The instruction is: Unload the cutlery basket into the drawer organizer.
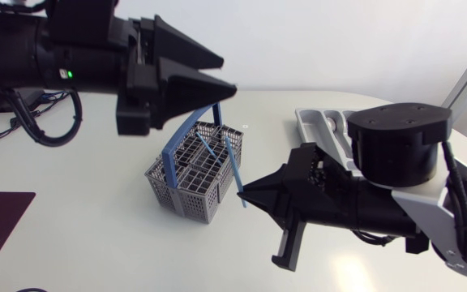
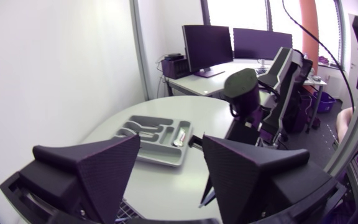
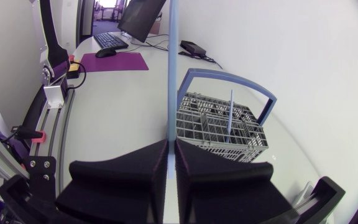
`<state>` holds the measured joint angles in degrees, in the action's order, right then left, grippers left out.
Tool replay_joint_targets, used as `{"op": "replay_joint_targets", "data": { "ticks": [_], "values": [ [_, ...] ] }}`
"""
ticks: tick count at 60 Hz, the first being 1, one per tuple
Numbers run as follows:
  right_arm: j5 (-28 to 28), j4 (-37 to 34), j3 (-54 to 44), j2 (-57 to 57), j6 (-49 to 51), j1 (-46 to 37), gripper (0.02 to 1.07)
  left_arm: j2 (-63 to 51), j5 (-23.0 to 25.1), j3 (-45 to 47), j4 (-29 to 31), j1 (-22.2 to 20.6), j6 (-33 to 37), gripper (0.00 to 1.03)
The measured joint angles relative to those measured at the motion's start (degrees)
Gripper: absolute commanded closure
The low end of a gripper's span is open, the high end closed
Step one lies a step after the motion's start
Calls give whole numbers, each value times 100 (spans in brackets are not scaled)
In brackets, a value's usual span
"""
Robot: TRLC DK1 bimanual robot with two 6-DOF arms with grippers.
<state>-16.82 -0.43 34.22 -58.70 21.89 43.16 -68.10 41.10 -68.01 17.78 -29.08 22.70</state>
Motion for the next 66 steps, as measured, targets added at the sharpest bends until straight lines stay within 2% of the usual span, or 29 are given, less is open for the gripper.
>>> {"op": "replay_joint_targets", "data": {
  "ticks": [7, 17, 32, 46, 66],
  "values": [
    [-332, -337, -50, 249, 74, -490, 101, -105, -31, -186, -229, 382, -223, 4],
    [-772, -815, -39, 356, 140, -1779, 101, -417, -232, -304, -304, 968, -280, 4],
    [-841, -1180, 542, -603, 223, -3038, 101, -542, -671, -240, -275, 1130, 7, 5],
    [-361, -1749, 1832, -2280, 162, -3731, 101, -474, -1010, 221, -269, 1182, 400, 5],
    [511, -2645, 3285, -4098, -352, -3941, 101, 120, -1163, 837, -271, 1517, 953, 5]
  ]
}}
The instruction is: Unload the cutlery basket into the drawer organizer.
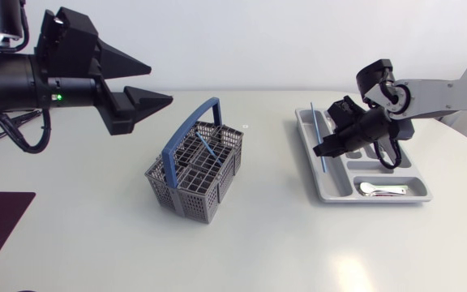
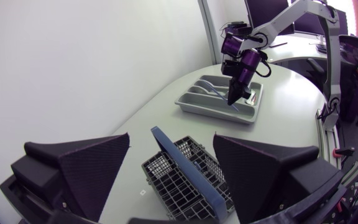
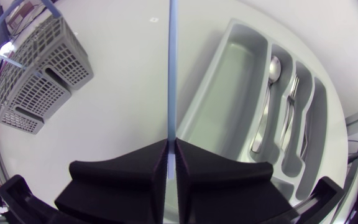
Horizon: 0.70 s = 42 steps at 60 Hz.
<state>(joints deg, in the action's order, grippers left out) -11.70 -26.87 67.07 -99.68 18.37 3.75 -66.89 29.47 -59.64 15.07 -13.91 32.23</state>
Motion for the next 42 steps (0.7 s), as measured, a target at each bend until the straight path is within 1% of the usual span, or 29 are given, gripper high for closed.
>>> {"op": "replay_joint_targets", "data": {
  "ticks": [7, 14, 17, 20, 26, 30, 32, 35, 39, 42],
  "values": [
    [111, -299, 374, -575, -149, -221, 101, 208, 0, 216, 7, 50, 153, 5],
    [144, -389, 614, -966, -240, -466, 101, 356, 2, 409, 4, 94, 284, 5],
    [149, -431, 688, -1075, -286, -542, 99, 400, 0, 492, 4, 107, 315, 5],
    [153, -466, 732, -1158, -321, -590, 88, 433, 0, 560, 4, 120, 367, 5],
    [153, -511, 804, -1261, -343, -612, 73, 501, 0, 689, 0, 146, 424, 5],
    [151, -531, 837, -1292, -348, -603, 55, 557, 0, 765, 0, 164, 452, 5],
    [149, -533, 839, -1292, -363, -590, 49, 584, -2, 798, 0, 175, 490, 5],
    [151, -555, 848, -1283, -374, -573, 36, 632, 0, 839, 2, 197, 516, 5],
    [155, -549, 846, -1233, -413, -533, 25, 699, 0, 883, 0, 236, 535, 5],
    [219, -470, 800, -1115, -450, -472, 20, 767, 0, 914, 2, 267, 538, 5]
  ]
}}
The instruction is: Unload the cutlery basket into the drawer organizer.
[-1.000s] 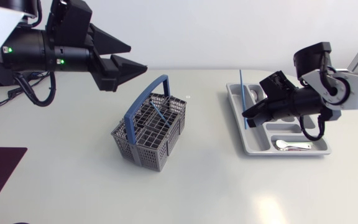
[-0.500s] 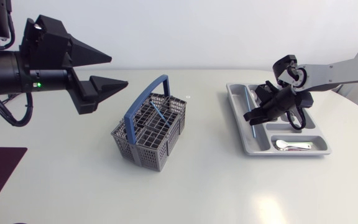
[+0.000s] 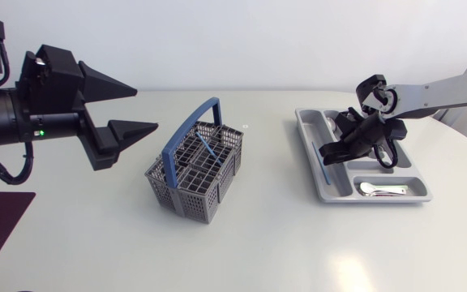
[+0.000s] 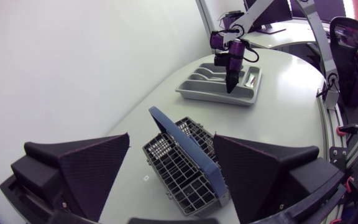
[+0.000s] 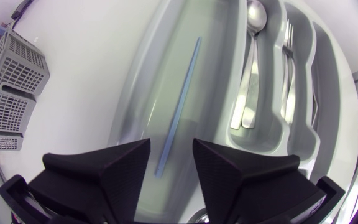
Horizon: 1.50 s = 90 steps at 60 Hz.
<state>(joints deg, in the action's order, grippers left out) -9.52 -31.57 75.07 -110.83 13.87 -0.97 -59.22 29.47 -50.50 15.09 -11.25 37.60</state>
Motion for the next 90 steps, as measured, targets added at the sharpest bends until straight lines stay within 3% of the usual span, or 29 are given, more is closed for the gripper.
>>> {"op": "replay_joint_targets", "data": {
  "ticks": [21, 38, 52, 64, 74, 90],
  "values": [
    [-573, 1270, -1086, 2061, 439, 1818, 19, 380, 0, 404, -87, 140, 151, 5],
    [-1467, 1600, -1294, 2227, 872, 2542, 19, 385, 68, 782, -66, 212, 411, 5],
    [-1757, 1928, -1292, 2179, 1169, 2931, 19, 404, 457, 890, 278, 317, 791, 5],
    [-1674, 2267, -1287, 1790, 1622, 3235, 19, 437, 636, 933, 503, 378, 1143, 5],
    [-1270, 2601, -1276, 1351, 1906, 3440, 19, 448, 785, 981, 568, 490, 1394, 5],
    [-817, 3049, -1025, 1141, 1987, 3713, 27, 431, 931, 1073, 603, 675, 1652, 4]
  ]
}}
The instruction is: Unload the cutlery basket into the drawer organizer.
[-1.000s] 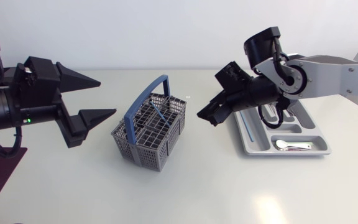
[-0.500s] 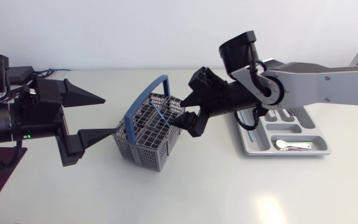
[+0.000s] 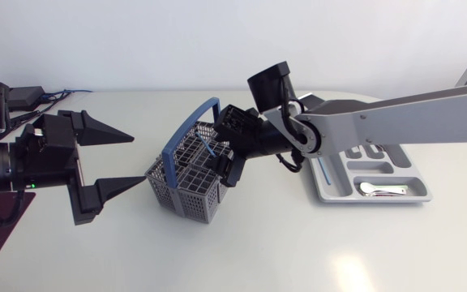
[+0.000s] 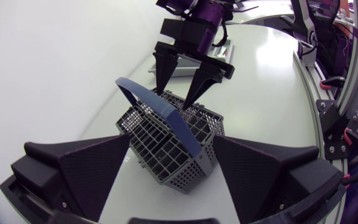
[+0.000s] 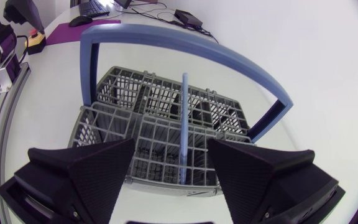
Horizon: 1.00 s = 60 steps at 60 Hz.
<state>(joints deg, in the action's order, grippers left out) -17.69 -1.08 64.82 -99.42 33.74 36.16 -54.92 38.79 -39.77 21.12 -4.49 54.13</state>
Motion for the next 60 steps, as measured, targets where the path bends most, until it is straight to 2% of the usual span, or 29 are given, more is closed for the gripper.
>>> {"op": "replay_joint_targets", "data": {
  "ticks": [6, 12, 23, 37, 43, 60],
  "values": [
    [26, 7, 149, -85, 9, 13, 31, -72, 4, 0, 0, 0, 59, 4],
    [44, 7, 219, -173, 24, 13, 40, -146, 28, 0, -2, 33, 125, 5],
    [61, 94, 225, -256, 68, 31, 64, -254, 44, 0, -9, 63, 144, 5],
    [149, 269, 251, -286, 107, 146, 85, -328, 85, 0, -22, 74, 170, 5],
    [273, 310, 302, -361, 131, 190, 101, -343, 129, 0, -24, 116, 208, 5],
    [376, 415, 286, -389, 149, 203, 101, -354, 131, 9, -26, 151, 275, 4]
  ]
}}
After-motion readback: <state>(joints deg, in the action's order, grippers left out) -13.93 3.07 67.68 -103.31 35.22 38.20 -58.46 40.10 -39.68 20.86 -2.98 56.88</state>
